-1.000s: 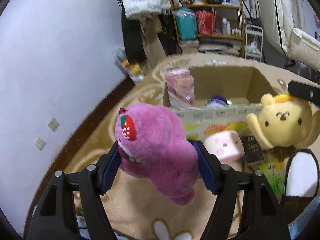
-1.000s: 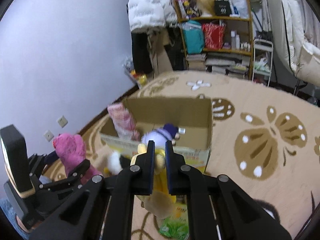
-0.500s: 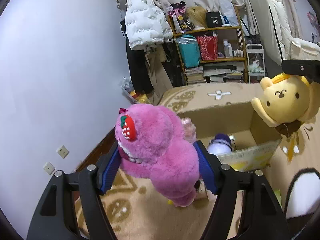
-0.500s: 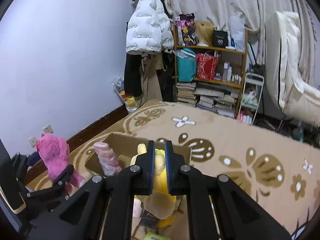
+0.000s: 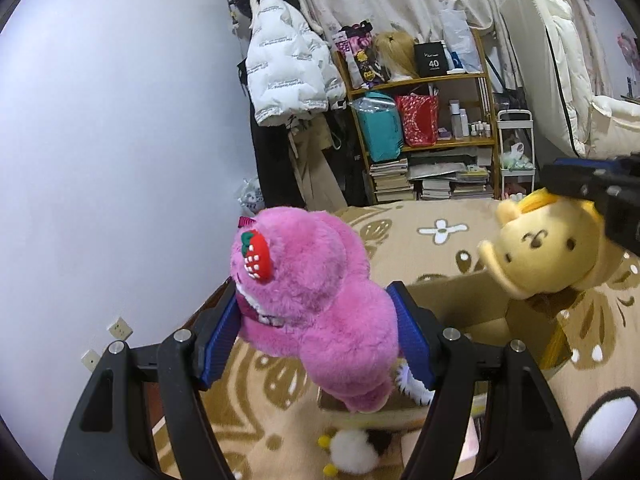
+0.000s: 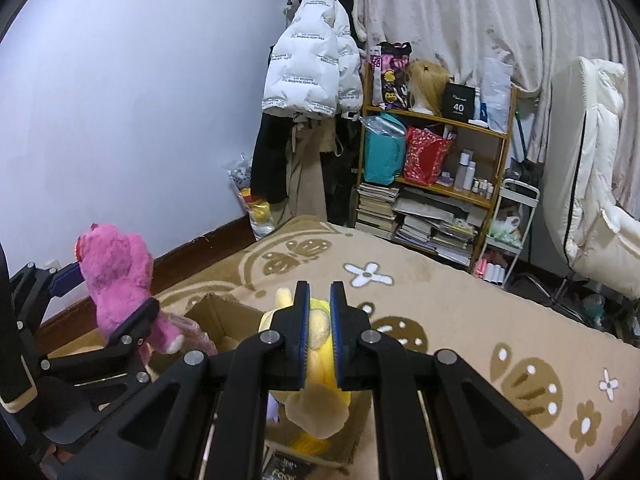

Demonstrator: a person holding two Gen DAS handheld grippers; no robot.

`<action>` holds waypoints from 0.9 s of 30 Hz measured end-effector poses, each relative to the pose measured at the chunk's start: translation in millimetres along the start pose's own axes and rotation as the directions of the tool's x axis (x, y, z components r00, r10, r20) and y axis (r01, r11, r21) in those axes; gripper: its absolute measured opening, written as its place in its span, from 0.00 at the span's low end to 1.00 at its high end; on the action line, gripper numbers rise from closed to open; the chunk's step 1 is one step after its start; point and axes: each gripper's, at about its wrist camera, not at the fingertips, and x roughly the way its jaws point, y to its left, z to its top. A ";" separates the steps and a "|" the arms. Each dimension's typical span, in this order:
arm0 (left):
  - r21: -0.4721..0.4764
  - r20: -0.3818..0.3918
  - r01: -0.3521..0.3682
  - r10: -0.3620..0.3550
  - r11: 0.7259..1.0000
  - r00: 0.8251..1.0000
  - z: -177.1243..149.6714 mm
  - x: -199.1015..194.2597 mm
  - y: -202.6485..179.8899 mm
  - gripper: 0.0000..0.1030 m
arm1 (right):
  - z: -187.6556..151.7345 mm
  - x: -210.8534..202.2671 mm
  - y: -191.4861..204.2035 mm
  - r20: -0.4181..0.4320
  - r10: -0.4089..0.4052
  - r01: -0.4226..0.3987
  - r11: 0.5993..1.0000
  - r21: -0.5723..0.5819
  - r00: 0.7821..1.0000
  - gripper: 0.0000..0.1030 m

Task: Organize soft objects
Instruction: 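Lift the bear and yellow dog over the box and release both inside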

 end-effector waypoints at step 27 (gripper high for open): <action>0.015 -0.072 0.148 -0.147 0.989 0.987 -23.1 55.7 -34.2 0.80 | -66.5 72.2 -35.8 -0.151 0.097 -0.072 0.984 0.166 0.984 0.14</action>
